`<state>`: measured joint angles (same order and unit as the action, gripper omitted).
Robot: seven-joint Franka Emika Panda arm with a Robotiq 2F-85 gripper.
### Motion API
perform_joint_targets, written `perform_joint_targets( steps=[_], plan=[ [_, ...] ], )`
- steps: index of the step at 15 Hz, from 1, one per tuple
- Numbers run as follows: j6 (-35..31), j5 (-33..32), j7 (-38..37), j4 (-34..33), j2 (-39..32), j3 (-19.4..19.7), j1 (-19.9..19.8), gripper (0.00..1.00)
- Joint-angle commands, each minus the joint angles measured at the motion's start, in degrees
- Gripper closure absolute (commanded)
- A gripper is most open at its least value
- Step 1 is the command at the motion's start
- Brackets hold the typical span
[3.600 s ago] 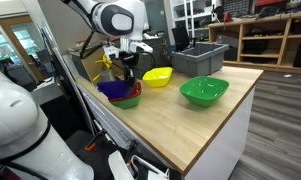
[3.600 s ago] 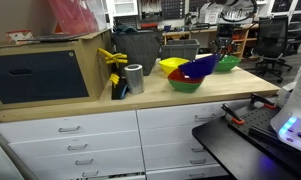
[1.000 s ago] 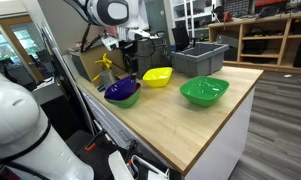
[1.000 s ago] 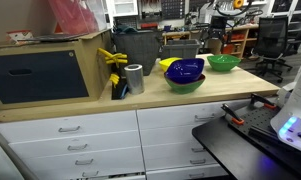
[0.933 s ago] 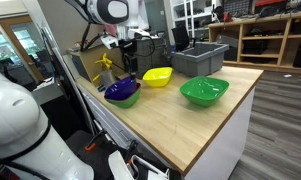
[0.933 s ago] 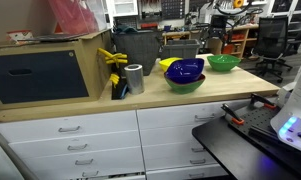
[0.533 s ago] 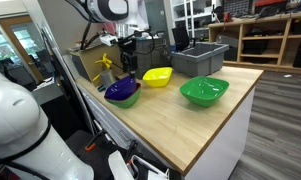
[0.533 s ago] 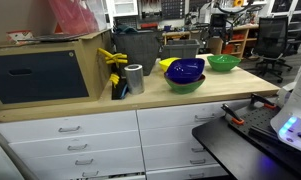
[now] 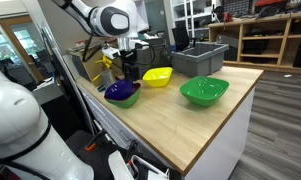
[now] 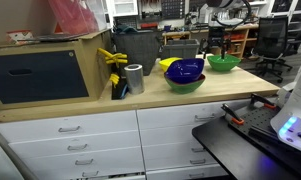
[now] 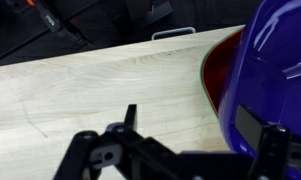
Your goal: Put the blue bowl inside the orange bowl
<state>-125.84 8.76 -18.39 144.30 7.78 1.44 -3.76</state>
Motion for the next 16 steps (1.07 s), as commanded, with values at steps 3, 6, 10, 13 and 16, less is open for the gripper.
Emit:
perform_joint_targets(
  steps=[3, 6, 10, 13, 16],
  plan=[
    [-7.2, 0.7, -1.4, 1.9, -1.9, -2.0, 2.1, 0.00],
    [-10.9, 0.3, -1.6, 2.1, -3.4, -2.3, 2.7, 0.34],
    [-14.6, 0.3, -2.1, 2.3, -4.5, -2.2, 2.8, 0.66],
    [-17.2, 0.9, -4.3, 3.0, -3.6, -2.1, 2.8, 0.88],
    [-17.7, 2.2, -5.7, 3.5, -2.3, -2.1, 2.9, 1.00]
  ],
)
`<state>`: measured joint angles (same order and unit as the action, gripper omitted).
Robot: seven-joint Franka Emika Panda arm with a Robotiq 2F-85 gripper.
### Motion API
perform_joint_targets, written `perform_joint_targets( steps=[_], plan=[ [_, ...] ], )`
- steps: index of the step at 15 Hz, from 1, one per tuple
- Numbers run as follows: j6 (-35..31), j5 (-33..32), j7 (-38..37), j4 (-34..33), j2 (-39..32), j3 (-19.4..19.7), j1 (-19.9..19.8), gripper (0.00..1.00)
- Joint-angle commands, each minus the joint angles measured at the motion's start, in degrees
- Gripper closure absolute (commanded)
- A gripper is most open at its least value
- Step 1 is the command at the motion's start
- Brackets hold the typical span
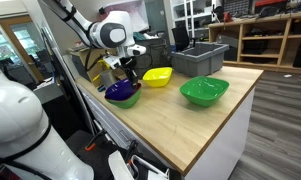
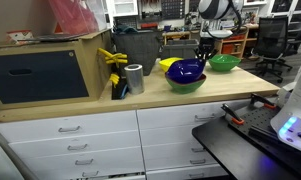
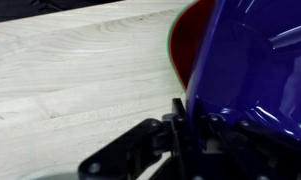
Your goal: Put the blue bowl inside the orange bowl
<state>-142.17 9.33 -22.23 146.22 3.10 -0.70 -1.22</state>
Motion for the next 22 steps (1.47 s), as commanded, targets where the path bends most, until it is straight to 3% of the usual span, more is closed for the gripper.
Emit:
perform_joint_targets(
  steps=[1, 11, 22],
  plan=[
    [-1.2, 2.3, -2.2, 1.8, 3.1, 0.0, 0.4, 1.00],
    [0.3, 3.6, -9.1, 6.3, 11.7, -0.9, -0.3, 0.99],
    [-11.7, 1.9, -30.9, 15.0, 14.9, -6.1, -2.8, 0.99]
  ],
)
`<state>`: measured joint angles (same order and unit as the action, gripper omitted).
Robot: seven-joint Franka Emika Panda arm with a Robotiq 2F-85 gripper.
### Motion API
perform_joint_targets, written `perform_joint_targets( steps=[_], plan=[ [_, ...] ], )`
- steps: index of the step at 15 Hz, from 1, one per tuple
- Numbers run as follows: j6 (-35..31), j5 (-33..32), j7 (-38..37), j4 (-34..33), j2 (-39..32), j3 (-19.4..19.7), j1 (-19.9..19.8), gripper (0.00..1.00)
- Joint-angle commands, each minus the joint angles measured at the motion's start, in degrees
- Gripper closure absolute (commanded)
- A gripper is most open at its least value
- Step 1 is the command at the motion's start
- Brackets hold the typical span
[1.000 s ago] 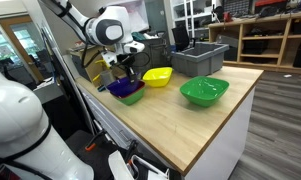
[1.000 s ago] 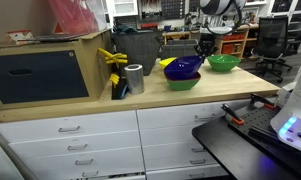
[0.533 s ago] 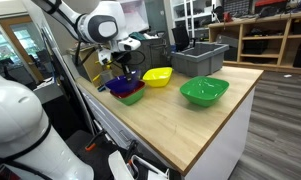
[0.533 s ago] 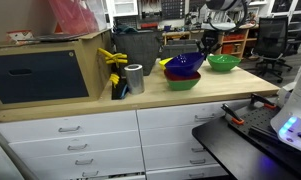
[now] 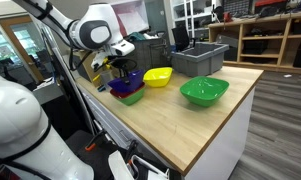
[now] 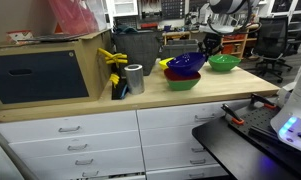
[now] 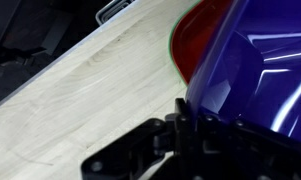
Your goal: Put the blue bowl inside the orange bowl
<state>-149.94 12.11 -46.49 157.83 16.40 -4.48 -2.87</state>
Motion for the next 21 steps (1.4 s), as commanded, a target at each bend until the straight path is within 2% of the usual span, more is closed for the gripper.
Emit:
perform_joint_targets(
  steps=[1, 9, 21],
  plan=[
    [-3.9, -1.5, -9.7, 1.0, -0.7, -3.2, -1.5, 0.99],
    [-6.8, -1.4, -23.4, 1.3, 0.3, -6.6, 0.2, 0.99],
    [-6.0, -5.1, -31.2, 1.3, -2.4, -7.6, 0.8, 0.99]
  ],
)
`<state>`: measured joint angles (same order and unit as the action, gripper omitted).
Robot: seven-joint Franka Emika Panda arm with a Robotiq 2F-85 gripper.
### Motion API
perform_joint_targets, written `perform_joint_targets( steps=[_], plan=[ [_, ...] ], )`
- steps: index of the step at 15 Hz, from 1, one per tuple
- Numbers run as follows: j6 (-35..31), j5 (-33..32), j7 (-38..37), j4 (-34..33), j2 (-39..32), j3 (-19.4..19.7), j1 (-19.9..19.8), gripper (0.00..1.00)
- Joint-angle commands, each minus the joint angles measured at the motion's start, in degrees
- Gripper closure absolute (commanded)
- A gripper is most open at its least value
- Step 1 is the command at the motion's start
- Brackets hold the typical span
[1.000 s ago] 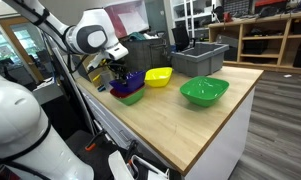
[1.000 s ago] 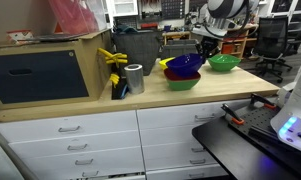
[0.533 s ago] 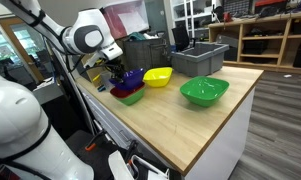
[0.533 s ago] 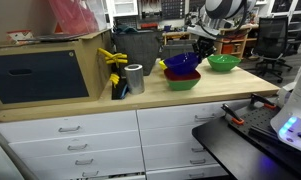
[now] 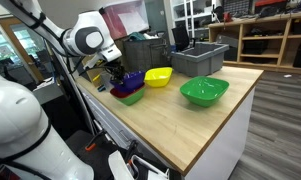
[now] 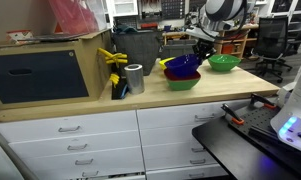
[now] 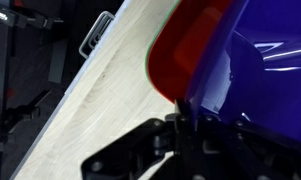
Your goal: Put the blue bowl inside the orange bowl
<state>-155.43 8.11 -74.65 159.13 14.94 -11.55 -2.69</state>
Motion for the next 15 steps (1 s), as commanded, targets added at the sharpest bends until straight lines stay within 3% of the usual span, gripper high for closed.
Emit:
perform_joint_targets(
  steps=[1, 3, 4, 6, 13, 15],
  plan=[
    [-0.5, -1.0, -3.0, 0.0, -1.3, -0.5, 1.0, 0.99],
    [-0.7, -1.0, -3.1, 0.0, -2.2, -0.6, 1.6, 0.99],
    [-0.5, -1.0, -2.9, 0.0, -2.6, -0.5, 2.0, 0.70],
    [-0.7, -1.2, -2.8, 0.1, -3.1, -0.5, 2.6, 0.63],
    [1.3, -0.5, 0.2, 0.0, 1.3, 1.3, 3.0, 0.11],
    [2.8, 0.4, 2.4, -0.4, 3.3, 2.6, 3.1, 0.00]
  ],
)
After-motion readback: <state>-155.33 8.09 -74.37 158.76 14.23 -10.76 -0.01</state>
